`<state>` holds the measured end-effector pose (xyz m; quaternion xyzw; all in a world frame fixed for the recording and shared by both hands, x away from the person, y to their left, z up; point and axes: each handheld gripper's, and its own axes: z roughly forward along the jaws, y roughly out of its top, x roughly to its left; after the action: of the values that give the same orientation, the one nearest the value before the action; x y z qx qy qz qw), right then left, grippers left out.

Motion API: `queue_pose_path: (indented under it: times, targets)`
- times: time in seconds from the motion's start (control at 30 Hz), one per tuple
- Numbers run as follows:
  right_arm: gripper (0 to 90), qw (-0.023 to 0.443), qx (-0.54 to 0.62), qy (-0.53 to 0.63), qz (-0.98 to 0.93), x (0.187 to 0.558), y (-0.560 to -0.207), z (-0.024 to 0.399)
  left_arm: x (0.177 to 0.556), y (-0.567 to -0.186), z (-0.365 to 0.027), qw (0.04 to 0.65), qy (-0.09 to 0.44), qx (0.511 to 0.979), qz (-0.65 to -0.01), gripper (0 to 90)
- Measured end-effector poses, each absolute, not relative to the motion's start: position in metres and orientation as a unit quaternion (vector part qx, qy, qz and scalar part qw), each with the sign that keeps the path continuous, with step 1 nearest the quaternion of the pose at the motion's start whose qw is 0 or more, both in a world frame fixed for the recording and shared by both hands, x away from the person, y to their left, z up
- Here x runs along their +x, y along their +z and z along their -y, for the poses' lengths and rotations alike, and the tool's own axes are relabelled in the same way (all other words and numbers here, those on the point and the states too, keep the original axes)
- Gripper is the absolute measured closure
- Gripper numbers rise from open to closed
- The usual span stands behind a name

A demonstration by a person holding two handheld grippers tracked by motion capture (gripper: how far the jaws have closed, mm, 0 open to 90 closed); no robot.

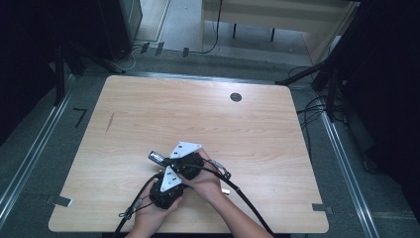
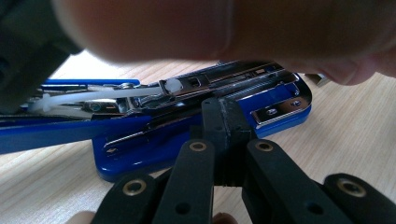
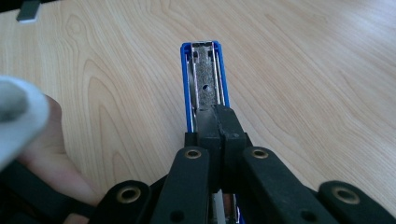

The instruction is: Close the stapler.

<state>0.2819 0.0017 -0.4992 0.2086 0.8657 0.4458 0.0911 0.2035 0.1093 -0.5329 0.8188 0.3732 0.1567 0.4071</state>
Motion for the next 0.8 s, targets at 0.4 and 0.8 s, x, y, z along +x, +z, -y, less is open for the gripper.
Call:
queue_pose_path:
  times: [0.4, 0.8]
  targets:
    - [90.0, 0.086, 0.203, 0.411, -0.884, 0.2855, -0.5028, -0.0096, 0.2035, -0.5328, -0.1094, 0.407, 0.156, 0.819, -0.373, 90.0]
    - [90.0, 0.070, 0.212, 0.429, -0.875, 0.2903, -0.4983, -0.0019, 0.2039, -0.5330, -0.1095, 0.410, 0.154, 0.817, -0.375, 90.0]
